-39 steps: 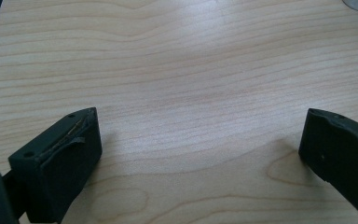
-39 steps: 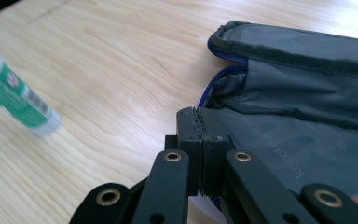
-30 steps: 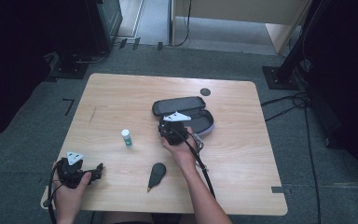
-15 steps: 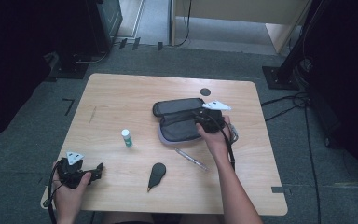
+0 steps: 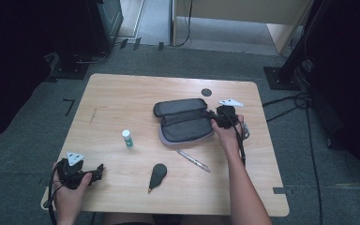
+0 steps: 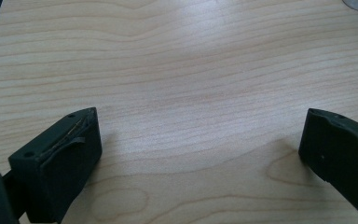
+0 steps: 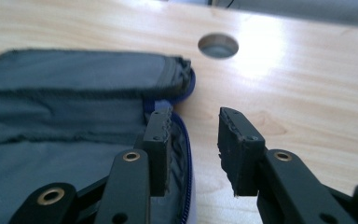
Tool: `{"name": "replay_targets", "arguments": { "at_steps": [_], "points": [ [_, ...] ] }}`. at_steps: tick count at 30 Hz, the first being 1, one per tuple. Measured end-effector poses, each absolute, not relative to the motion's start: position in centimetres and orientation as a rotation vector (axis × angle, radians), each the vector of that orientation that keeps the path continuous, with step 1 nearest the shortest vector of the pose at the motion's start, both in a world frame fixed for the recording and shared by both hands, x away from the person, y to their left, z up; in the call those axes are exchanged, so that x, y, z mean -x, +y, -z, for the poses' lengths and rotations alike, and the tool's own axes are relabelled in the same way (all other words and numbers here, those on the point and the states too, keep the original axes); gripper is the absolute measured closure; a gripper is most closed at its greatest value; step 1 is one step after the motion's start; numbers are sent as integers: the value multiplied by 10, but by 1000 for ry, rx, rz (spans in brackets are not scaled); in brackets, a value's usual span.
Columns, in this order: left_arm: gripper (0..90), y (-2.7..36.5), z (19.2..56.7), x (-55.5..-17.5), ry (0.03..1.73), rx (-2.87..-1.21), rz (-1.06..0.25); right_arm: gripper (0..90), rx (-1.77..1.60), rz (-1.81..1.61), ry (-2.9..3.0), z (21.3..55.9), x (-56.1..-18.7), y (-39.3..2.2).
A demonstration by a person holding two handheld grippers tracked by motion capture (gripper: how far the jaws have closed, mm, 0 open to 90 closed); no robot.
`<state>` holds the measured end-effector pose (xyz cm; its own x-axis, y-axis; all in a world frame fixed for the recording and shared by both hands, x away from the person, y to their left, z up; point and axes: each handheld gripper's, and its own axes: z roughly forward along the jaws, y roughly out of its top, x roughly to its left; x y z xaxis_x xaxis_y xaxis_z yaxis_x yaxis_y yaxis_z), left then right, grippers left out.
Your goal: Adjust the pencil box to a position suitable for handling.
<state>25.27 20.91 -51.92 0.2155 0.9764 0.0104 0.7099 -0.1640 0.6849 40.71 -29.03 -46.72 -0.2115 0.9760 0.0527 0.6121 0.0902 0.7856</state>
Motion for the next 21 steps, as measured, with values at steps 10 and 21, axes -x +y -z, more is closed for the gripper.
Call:
{"name": "replay_targets", "arguments": {
  "at_steps": [10,21],
  "points": [
    [0,209,519,-253,1554,-1942,-627,792,-1594,-895,2003,483,-411,-285],
    [0,209,519,-253,1555,-1944,-627,899,-1772,-908,1837,480,-379,-272]
  ]
}}
